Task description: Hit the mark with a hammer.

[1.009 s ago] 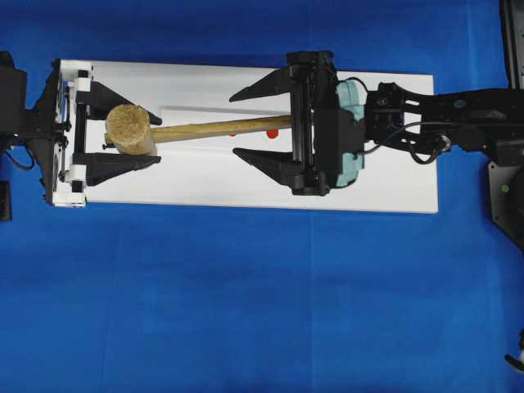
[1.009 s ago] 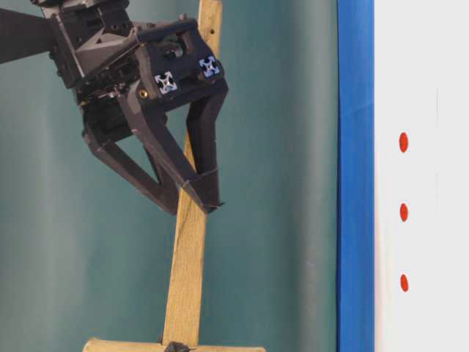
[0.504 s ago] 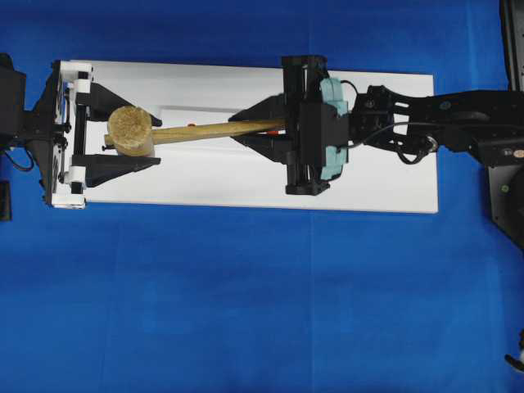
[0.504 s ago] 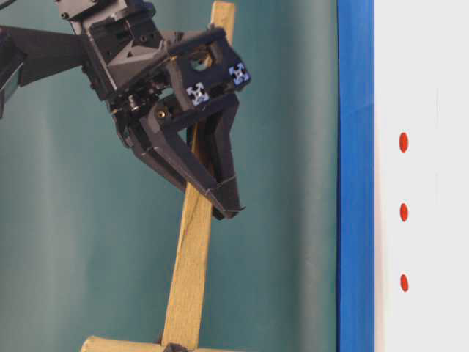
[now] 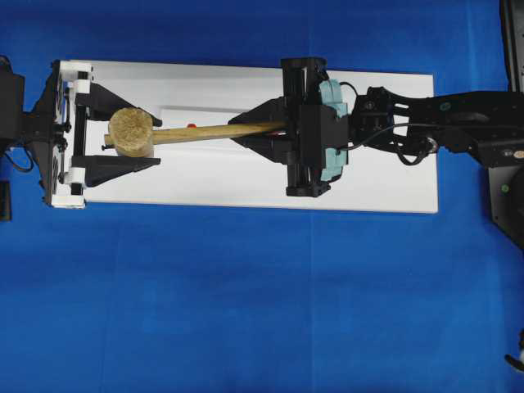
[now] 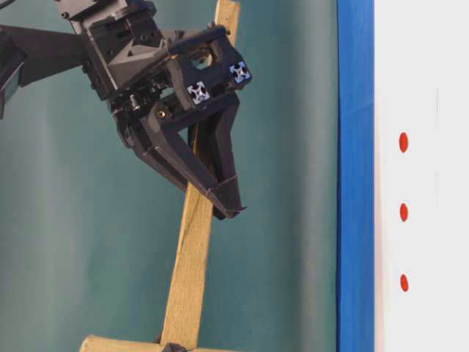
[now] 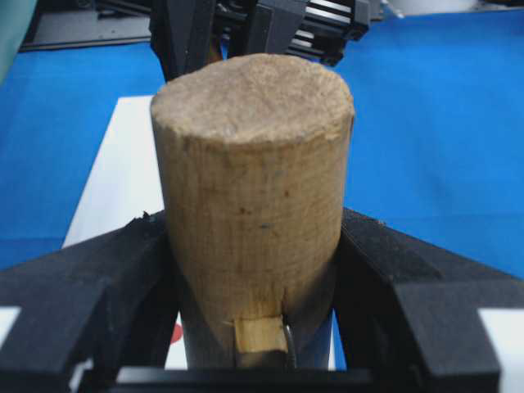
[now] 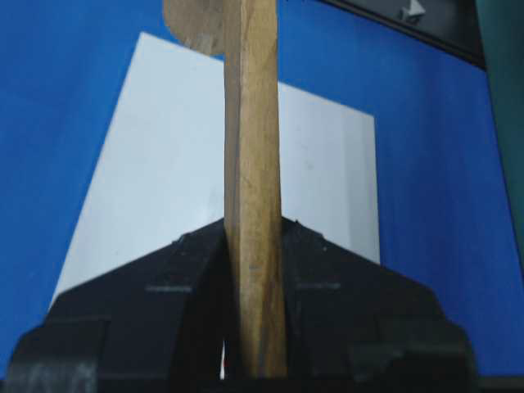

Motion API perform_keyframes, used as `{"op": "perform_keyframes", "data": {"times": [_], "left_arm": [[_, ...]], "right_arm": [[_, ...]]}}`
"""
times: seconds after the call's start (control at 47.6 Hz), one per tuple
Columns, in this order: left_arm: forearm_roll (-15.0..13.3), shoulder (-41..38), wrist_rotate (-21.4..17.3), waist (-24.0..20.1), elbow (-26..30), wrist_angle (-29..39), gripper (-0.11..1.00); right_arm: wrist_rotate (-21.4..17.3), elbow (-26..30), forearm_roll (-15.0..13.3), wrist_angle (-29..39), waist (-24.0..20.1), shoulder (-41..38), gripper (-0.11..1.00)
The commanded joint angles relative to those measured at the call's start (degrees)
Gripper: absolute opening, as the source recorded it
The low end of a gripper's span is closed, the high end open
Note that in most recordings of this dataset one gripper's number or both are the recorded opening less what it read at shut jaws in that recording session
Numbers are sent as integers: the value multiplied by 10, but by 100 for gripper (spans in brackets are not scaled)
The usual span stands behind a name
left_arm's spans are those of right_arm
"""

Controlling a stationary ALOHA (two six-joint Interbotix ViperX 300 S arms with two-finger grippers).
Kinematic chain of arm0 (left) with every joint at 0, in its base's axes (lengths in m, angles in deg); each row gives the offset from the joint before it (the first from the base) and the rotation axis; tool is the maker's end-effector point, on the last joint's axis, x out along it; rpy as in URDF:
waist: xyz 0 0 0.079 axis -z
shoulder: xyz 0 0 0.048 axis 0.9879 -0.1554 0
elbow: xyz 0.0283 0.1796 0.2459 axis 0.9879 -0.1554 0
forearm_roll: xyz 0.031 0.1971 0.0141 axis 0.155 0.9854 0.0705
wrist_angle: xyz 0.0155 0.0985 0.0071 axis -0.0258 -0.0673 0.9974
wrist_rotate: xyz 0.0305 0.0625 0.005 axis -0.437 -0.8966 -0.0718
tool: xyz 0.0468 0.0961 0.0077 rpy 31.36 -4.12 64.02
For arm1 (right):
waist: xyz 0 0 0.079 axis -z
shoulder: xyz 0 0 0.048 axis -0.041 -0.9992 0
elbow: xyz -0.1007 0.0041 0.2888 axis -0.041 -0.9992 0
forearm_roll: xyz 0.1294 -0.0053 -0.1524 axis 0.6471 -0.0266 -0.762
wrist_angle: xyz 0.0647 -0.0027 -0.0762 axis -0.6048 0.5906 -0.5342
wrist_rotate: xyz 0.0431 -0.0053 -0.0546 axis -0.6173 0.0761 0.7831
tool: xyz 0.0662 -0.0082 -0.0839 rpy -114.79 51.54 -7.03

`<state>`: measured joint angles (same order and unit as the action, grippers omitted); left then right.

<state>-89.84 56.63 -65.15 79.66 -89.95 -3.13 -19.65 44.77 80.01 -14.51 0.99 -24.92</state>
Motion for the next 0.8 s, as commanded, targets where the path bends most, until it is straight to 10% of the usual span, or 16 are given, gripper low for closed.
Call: {"op": "perform_keyframes", "data": {"times": [0.0, 0.315, 0.504, 0.777], "left_arm": [[-1, 4, 1, 3, 10, -5, 46], [-1, 4, 7, 5, 7, -4, 47], [-1, 4, 2, 5, 7, -2, 88], [-1, 25, -2, -4, -4, 10, 85]], "right_arm": [[-2, 15, 0, -3, 4, 6, 4], [-3, 13, 2, -2, 4, 10, 4], [-6, 15, 4, -2, 4, 11, 1], [-34, 7, 4, 15, 4, 18, 1]]}}
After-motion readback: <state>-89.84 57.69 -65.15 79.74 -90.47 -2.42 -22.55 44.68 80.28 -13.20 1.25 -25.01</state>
